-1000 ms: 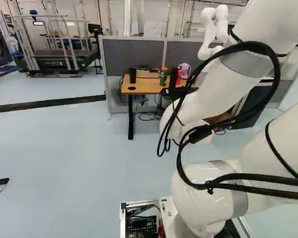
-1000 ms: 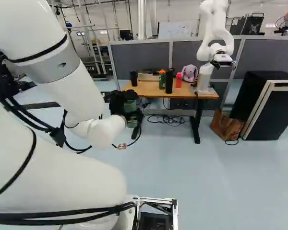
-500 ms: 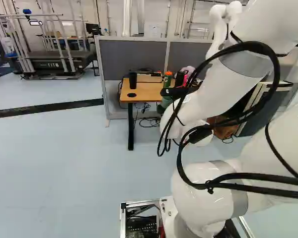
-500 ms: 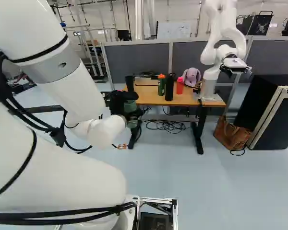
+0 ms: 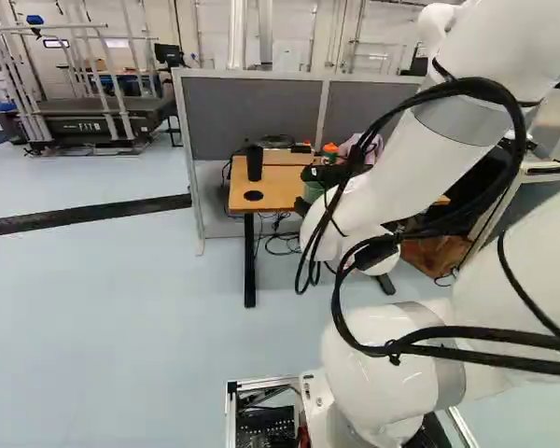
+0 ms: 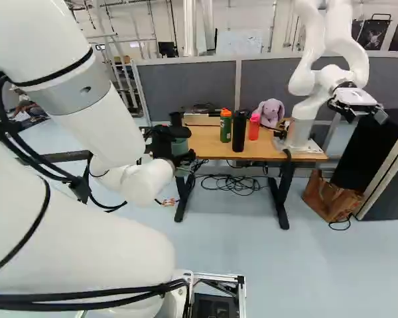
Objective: Place the green cup on the table
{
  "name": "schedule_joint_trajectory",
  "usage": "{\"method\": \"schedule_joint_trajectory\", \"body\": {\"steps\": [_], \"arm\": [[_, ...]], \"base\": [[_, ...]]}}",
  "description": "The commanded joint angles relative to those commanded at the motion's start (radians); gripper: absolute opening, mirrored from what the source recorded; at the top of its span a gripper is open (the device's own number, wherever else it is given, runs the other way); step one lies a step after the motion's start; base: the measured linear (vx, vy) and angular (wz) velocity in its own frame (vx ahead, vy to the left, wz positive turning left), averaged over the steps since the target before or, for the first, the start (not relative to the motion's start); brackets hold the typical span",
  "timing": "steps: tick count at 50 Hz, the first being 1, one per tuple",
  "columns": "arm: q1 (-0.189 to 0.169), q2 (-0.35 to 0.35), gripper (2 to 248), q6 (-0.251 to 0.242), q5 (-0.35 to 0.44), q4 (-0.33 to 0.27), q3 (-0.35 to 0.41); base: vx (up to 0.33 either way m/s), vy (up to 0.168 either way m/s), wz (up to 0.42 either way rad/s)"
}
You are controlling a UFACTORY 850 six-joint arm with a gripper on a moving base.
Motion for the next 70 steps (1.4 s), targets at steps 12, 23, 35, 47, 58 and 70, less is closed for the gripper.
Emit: {"method": "schedule_joint_trajectory", "body": {"steps": [12, 23, 35, 47, 58, 70], "arm": [[0.000, 0.000, 124, 0.000, 0.000, 0.000, 0.000], [0.003, -0.057, 124, 0.000, 0.000, 0.000, -0.049], [0.003, -0.099, 124, 0.000, 0.000, 0.000, -0.101], [0.003, -0.132, 124, 0.000, 0.000, 0.000, -0.161], [0.003, -0.163, 124, 0.000, 0.000, 0.000, -0.219], [0.003, -0.218, 124, 0.000, 0.000, 0.000, -0.283]], "base": [[0.334, 0.005, -0.027], [0.262, 0.004, -0.020], [0.027, 0.002, -0.006], [-0.002, 0.000, 0.000], [0.000, 0.000, 0.000], [0.000, 0.000, 0.000]]}}
